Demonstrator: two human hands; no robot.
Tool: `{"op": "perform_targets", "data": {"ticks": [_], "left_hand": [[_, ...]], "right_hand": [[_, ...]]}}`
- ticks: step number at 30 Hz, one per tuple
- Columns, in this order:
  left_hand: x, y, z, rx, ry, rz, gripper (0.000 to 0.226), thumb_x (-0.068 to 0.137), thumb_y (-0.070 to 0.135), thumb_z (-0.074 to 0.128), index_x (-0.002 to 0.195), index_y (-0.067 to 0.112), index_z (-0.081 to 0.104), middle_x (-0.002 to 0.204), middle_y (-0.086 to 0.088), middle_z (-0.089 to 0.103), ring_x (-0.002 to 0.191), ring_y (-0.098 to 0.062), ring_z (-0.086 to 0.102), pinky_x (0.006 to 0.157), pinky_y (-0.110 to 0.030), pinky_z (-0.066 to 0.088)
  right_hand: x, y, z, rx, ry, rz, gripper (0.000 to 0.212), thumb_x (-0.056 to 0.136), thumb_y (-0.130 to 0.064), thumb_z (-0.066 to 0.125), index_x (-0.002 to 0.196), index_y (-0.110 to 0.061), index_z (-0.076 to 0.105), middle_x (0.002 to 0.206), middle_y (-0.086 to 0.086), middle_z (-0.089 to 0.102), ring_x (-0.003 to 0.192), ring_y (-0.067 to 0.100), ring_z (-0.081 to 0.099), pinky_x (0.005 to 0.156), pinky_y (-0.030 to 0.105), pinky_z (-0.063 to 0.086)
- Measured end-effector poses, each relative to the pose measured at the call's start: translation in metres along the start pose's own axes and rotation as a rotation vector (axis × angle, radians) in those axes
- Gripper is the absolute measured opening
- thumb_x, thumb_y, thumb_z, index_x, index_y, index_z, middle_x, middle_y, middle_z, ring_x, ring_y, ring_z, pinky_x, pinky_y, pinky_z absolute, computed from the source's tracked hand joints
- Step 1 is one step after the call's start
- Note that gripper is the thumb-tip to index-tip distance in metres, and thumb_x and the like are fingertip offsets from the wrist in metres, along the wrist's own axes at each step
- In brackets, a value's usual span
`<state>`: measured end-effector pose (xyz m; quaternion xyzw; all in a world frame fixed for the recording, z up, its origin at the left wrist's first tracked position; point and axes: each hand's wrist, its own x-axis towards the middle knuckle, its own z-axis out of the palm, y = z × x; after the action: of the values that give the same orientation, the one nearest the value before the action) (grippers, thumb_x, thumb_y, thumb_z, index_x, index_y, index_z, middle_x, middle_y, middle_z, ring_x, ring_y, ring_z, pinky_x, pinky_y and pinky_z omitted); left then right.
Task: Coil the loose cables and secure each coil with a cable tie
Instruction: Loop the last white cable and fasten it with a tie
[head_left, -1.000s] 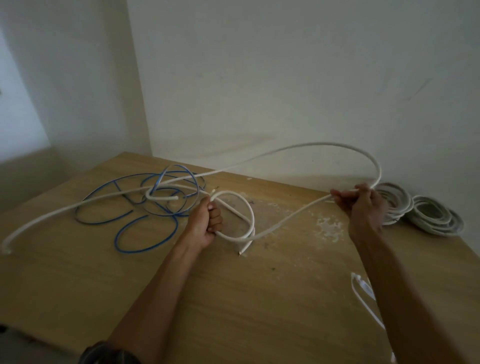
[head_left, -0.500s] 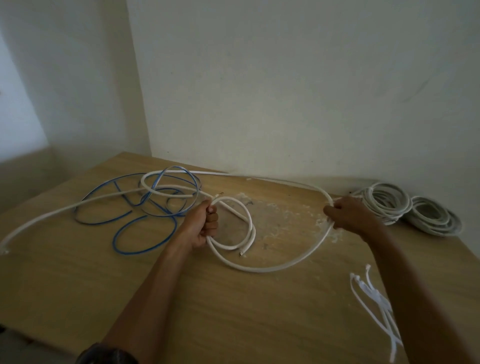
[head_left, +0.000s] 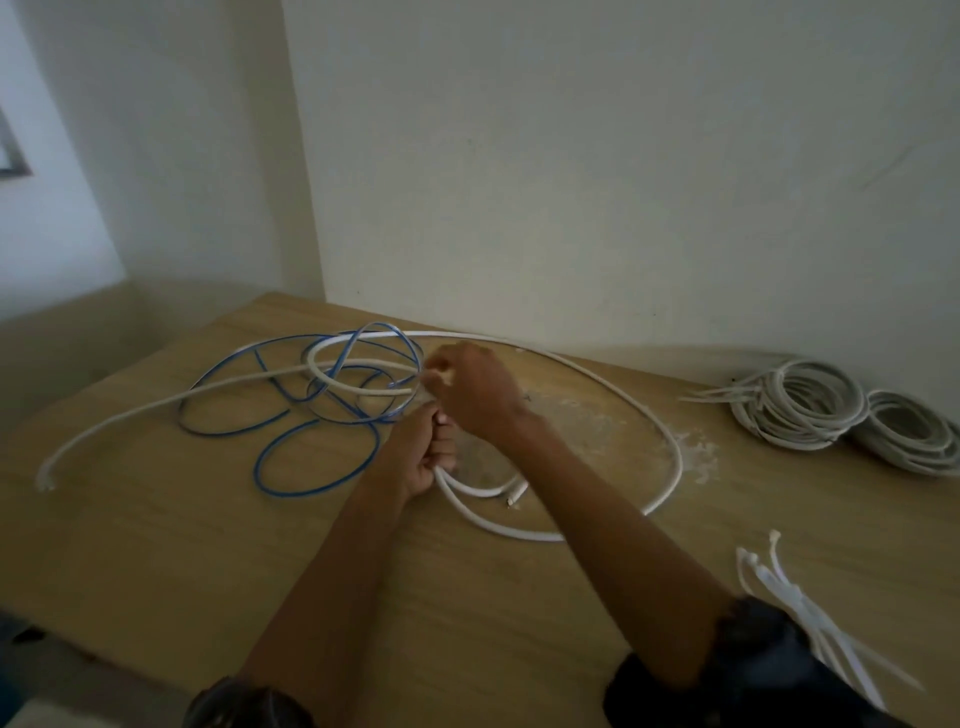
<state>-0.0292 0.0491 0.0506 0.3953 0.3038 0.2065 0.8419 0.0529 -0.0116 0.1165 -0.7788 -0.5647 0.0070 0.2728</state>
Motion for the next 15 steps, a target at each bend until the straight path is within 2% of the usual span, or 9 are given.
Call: {"op": "perform_targets", "data": {"ticks": [3,4,6,8,9,11,13,15], "left_hand": [[0.004,-0.009,-0.008,-0.026,0.142,0.074,0.038,0.107,0.004,0.034,0.071,0.017,0.039,0.042,0.006,0.035,0.033,-0.001,0.031,0.037,-0.015,0.021],[0.009,-0.012,-0.013,-0.077,0.163,0.06,0.036,0.107,0.004,0.035,0.074,0.017,0.042,0.05,0.003,0.04,0.041,-0.003,0.036,0.044,-0.017,0.024],[0.014,-0.013,-0.018,-0.139,0.175,0.034,0.035,0.107,0.003,0.035,0.077,0.018,0.044,0.063,-0.001,0.04,0.053,-0.006,0.036,0.053,-0.021,0.025],[0.011,-0.007,-0.014,-0.106,0.153,0.051,0.038,0.106,0.002,0.033,0.072,0.018,0.04,0.05,0.004,0.035,0.04,-0.003,0.03,0.043,-0.017,0.02],[0.009,-0.004,-0.01,-0.074,0.112,0.06,0.04,0.107,0.005,0.031,0.07,0.018,0.038,0.044,0.007,0.03,0.034,-0.001,0.025,0.037,-0.016,0.016],[0.005,-0.002,-0.006,-0.07,0.018,0.022,0.042,0.11,0.02,0.032,0.068,0.02,0.037,0.044,0.009,0.023,0.03,-0.002,0.018,0.031,-0.016,0.011],[0.011,-0.001,-0.01,-0.118,0.004,-0.011,0.046,0.11,0.034,0.032,0.067,0.021,0.037,0.044,0.01,0.021,0.029,-0.003,0.017,0.029,-0.017,0.01],[0.015,0.0,-0.014,-0.175,0.026,-0.013,0.046,0.111,0.038,0.03,0.068,0.022,0.036,0.043,0.01,0.021,0.029,-0.004,0.017,0.029,-0.019,0.01]], "right_hand": [[0.035,-0.045,0.042,-0.246,-0.119,-0.08,0.035,0.096,-0.034,0.061,0.127,-0.018,0.064,0.127,0.006,0.066,0.119,0.027,0.06,0.095,0.04,0.047],[0.042,-0.048,0.052,-0.331,-0.154,-0.1,0.038,0.095,-0.037,0.062,0.128,-0.017,0.061,0.127,0.007,0.065,0.118,0.028,0.06,0.093,0.04,0.047],[0.051,-0.048,0.063,-0.333,-0.242,-0.09,0.044,0.094,-0.037,0.064,0.13,-0.012,0.058,0.126,0.012,0.063,0.117,0.03,0.059,0.09,0.04,0.048],[0.058,-0.045,0.06,-0.302,-0.23,-0.08,0.039,0.097,-0.035,0.061,0.128,-0.011,0.061,0.125,0.013,0.064,0.116,0.032,0.06,0.09,0.04,0.049],[0.061,-0.042,0.052,-0.279,-0.144,-0.066,0.032,0.099,-0.034,0.057,0.122,-0.012,0.065,0.121,0.012,0.068,0.112,0.033,0.063,0.088,0.039,0.05],[0.065,-0.028,0.023,-0.141,0.134,0.001,0.027,0.102,-0.03,0.051,0.11,-0.013,0.07,0.108,0.012,0.074,0.101,0.036,0.068,0.084,0.039,0.054],[0.059,-0.001,-0.022,0.184,0.427,0.123,0.02,0.101,-0.025,0.05,0.105,-0.016,0.068,0.093,0.006,0.077,0.086,0.032,0.072,0.079,0.044,0.055],[0.035,0.036,-0.074,0.519,0.662,0.204,0.01,0.101,-0.023,0.052,0.106,-0.02,0.06,0.077,0.002,0.076,0.061,0.023,0.071,0.063,0.042,0.056]]}}
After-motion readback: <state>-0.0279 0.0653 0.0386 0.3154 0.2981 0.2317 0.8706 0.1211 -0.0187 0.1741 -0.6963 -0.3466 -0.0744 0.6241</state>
